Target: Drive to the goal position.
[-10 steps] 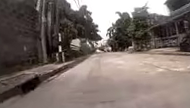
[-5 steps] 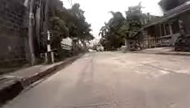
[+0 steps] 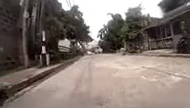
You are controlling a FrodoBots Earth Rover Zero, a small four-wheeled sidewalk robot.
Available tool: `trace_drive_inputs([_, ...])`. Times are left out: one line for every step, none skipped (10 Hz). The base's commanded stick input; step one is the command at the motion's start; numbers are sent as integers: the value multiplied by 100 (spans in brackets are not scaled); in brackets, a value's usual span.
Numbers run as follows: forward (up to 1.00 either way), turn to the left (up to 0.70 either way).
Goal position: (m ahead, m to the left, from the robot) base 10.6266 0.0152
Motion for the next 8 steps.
trace_drive_inputs([85, 0])
trace_drive_inputs([85, 0])
trace_drive_inputs([85, 0])
trace_drive_inputs([85, 0])
trace_drive_inputs([85, 0])
trace_drive_inputs([85, 2])
trace_drive_inputs([85, 2])
trace_drive_inputs([85, 1])
